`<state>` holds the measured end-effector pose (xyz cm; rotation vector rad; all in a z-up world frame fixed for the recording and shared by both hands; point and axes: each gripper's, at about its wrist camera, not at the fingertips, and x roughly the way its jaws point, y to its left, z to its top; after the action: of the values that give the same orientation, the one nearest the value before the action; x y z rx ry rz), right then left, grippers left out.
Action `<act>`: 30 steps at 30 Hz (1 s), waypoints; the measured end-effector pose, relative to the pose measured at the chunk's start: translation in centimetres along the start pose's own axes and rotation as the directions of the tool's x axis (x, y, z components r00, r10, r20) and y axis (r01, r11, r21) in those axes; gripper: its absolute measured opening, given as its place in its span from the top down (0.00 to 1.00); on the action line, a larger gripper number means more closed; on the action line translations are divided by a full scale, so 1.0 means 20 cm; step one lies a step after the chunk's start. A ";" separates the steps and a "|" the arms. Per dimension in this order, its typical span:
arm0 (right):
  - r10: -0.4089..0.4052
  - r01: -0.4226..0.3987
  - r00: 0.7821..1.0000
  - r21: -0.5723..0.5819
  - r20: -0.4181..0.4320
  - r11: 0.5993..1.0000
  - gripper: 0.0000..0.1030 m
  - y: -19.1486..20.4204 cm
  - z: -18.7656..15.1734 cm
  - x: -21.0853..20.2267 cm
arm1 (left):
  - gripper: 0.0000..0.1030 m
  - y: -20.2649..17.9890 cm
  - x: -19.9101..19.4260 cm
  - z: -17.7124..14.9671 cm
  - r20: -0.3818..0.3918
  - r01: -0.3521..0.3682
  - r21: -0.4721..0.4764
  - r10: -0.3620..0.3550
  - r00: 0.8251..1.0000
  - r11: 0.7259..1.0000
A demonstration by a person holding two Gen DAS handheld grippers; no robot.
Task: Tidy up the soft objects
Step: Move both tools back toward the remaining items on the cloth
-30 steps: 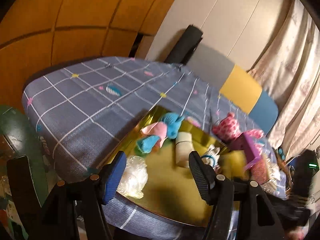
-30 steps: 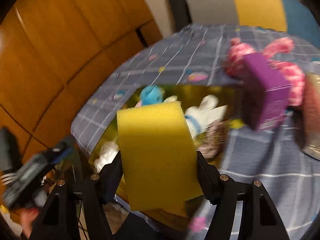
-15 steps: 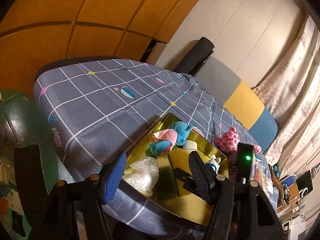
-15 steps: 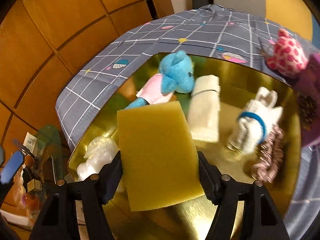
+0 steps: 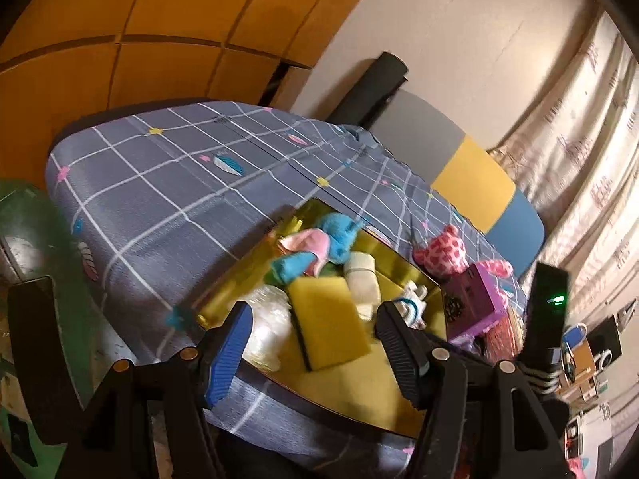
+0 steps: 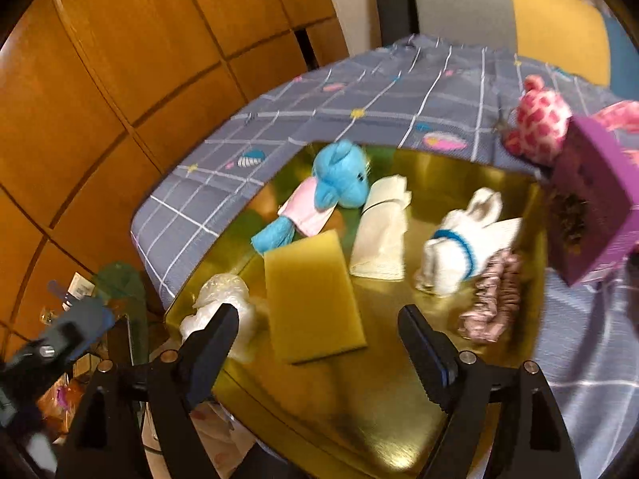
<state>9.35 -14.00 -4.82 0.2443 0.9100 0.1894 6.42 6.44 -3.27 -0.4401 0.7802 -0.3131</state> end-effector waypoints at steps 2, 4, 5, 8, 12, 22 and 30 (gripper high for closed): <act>-0.010 0.010 0.999 -0.004 0.033 1.000 0.20 -0.03 -0.01 -0.08 | 0.36 -0.04 0.01 -0.02 -0.012 0.009 0.024 -0.009 1.000 1.000; -0.026 0.026 0.998 -0.003 0.059 1.000 0.20 -0.06 -0.03 -0.15 | 0.36 -0.08 0.02 -0.04 -0.019 0.021 0.044 -0.020 1.000 0.999; -0.042 0.042 0.996 -0.005 0.085 0.999 0.20 -0.09 -0.04 -0.22 | 0.36 -0.10 0.03 -0.05 -0.024 0.029 0.055 -0.028 0.999 0.998; -0.088 0.091 0.986 -0.015 0.143 0.996 0.20 -0.16 -0.10 -0.36 | 0.36 -0.18 0.05 -0.09 -0.044 0.056 0.094 -0.052 0.998 0.994; -0.158 0.160 0.968 0.006 0.194 0.987 0.20 -0.34 -0.20 -0.53 | 0.36 -0.31 0.07 -0.15 -0.077 0.119 0.158 -0.108 0.991 0.980; -0.371 0.323 0.917 0.271 0.149 0.907 0.20 -1.03 -0.55 -0.88 | 0.36 -0.73 0.15 -0.34 -0.209 0.260 0.302 -0.202 0.957 0.917; -0.525 0.438 0.846 0.443 0.090 0.782 0.20 -1.49 -0.76 -1.10 | 0.36 -1.12 0.21 -0.53 -0.341 0.376 0.436 -0.237 0.910 0.818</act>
<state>-14.18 -46.38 -5.86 0.3995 0.7654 -0.5114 -0.86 -17.51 -1.50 -0.0292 0.8593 -0.8767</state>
